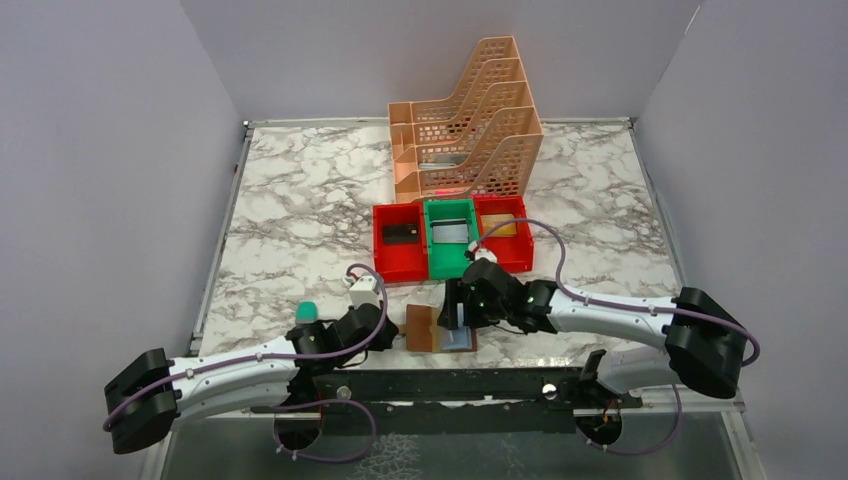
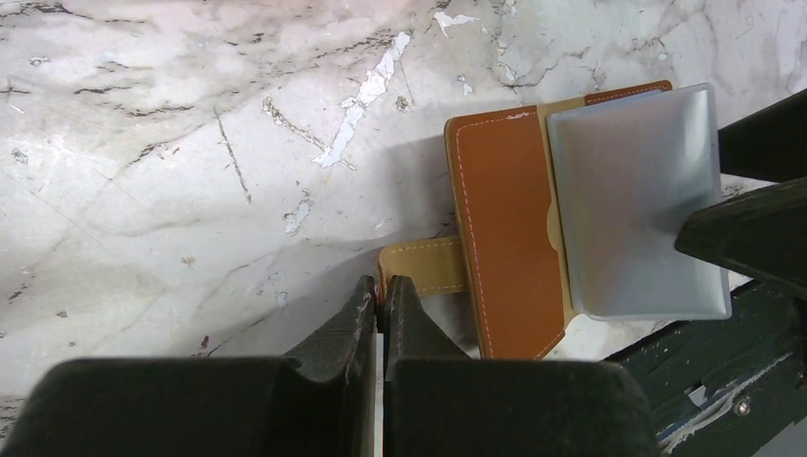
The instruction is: Take the credit cards out of the card holder
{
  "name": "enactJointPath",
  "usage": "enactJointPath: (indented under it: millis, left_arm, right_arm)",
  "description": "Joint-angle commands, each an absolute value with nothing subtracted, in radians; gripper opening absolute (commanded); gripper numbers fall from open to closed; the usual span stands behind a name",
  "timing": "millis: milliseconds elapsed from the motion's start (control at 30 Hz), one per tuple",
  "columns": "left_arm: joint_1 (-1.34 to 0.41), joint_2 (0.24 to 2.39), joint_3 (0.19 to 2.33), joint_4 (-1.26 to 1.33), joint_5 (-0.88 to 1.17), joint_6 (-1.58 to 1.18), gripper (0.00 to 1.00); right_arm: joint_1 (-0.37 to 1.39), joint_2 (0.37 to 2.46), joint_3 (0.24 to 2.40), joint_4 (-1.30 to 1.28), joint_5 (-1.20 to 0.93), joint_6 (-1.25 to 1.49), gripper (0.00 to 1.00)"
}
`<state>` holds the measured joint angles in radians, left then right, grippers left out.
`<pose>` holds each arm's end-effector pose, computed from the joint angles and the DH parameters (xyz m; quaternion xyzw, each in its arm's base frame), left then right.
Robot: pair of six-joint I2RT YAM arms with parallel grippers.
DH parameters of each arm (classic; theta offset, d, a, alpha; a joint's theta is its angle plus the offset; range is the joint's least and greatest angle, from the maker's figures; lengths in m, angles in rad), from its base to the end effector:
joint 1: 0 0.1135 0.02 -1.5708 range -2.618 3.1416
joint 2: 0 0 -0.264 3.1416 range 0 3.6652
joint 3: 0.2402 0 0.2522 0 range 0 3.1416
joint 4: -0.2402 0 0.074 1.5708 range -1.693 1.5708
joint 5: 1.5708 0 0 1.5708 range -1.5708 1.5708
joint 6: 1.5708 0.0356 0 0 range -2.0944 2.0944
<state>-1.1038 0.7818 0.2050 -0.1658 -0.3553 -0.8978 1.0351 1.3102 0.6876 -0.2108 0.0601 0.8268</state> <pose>0.0785 -0.1282 0.1436 0.0219 0.9036 -0.2461 0.3499 0.1344 0.2222 0.1934 -0.0862 0.9284 0.2722 0.2376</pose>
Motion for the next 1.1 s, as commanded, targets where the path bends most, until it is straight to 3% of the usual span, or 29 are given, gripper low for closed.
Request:
enactJointPath:
  millis: [0,267,900,1067]
  left_arm:
    - [-1.106,0.782,0.193,-0.149,-0.33,-0.885,0.0]
    - [-1.106,0.802,0.199,-0.145,-0.325,-0.881,0.0]
    - [-1.107,0.812,0.21,-0.147,-0.319,-0.877,0.0]
    - [-1.107,0.824,0.207,-0.136,-0.323,-0.876,0.0]
  right_arm:
    - [1.042,1.277,0.622,-0.201,0.111,0.874,0.76]
    - [1.041,1.307,0.608,-0.139,0.045,0.86,0.68]
    - [1.04,1.303,0.636,-0.216,0.067,0.855,0.73]
    - [1.04,1.301,0.635,-0.205,0.046,0.848,0.7]
